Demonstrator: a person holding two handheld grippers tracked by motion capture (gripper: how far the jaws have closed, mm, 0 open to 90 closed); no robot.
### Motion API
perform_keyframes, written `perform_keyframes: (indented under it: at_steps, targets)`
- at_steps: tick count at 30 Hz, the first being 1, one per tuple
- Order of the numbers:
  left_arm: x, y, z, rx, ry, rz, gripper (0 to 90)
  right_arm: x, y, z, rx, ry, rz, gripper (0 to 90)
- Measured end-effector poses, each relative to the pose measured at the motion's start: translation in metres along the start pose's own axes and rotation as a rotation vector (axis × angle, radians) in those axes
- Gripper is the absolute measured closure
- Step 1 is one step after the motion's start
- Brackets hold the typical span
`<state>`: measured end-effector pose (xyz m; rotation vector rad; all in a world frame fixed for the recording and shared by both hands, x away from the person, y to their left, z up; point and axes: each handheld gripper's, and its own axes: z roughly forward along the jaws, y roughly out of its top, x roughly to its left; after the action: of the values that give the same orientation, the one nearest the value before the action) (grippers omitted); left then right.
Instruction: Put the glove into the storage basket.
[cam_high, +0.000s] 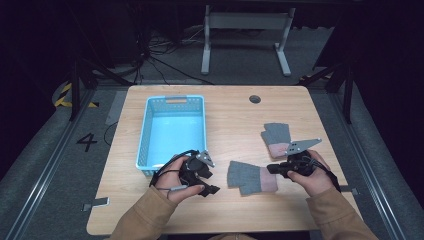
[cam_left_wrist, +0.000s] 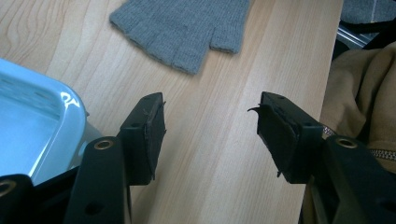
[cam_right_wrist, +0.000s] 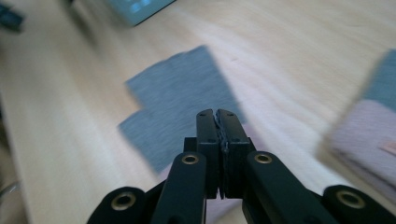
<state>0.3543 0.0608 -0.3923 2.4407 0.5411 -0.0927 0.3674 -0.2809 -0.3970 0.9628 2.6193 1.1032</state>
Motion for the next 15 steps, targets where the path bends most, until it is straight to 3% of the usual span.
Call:
perform_keyframes:
  at_steps: [7,15]
  targets:
    - [-0.001,-0.006,-0.002,-0.006,0.013,-0.024,42.6,-0.023,-0.002,0.005,-0.055,-0.14,0.107,89.2]
    - [-0.002,-0.015,-0.005,-0.009,0.03,-0.044,42.3,-0.039,-0.002,0.022,-0.042,-0.202,0.135,89.2]
